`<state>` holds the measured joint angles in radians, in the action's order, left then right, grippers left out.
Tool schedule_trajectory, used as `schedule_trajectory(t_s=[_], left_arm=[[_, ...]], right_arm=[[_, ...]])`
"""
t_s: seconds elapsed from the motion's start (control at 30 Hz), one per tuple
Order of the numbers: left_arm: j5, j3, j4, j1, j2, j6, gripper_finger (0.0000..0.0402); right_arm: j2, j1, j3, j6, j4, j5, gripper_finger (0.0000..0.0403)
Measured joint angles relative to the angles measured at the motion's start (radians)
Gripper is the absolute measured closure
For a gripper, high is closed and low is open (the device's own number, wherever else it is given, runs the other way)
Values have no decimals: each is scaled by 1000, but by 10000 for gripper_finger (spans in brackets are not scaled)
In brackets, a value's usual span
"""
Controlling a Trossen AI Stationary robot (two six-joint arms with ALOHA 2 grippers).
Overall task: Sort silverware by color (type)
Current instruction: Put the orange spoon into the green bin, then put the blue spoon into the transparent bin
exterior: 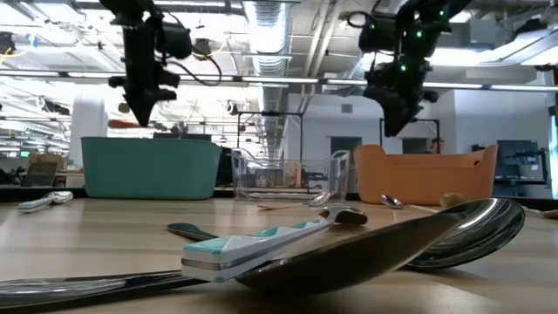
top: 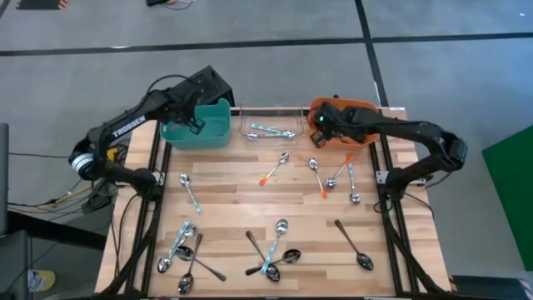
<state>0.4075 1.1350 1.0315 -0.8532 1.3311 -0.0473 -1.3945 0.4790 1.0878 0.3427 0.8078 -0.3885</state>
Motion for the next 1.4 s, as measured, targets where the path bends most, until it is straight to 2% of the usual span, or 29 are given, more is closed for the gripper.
schedule_trajectory(t_s=[0.13,0.3,0.5,0.87,1.1,1.2,1.4], left_arm=[[-20,-16,-72,-17,62,59,401],[-38,-17,-68,-23,153,158,401],[-34,-17,-98,-22,221,179,402],[-94,-17,-83,-22,233,199,392],[-156,-17,-68,-22,233,221,357],[-173,-17,-54,-22,233,221,337],[-175,-17,-21,4,221,184,306]], right_arm=[[0,-83,0,47,-1,-1,290],[0,-161,0,125,0,-2,290],[0,-241,0,166,-1,-2,290],[0,-342,0,184,-12,-2,290],[0,-349,0,183,-40,17,290],[0,-348,0,126,-53,94,290],[0,-375,0,-172,-147,259,290]])
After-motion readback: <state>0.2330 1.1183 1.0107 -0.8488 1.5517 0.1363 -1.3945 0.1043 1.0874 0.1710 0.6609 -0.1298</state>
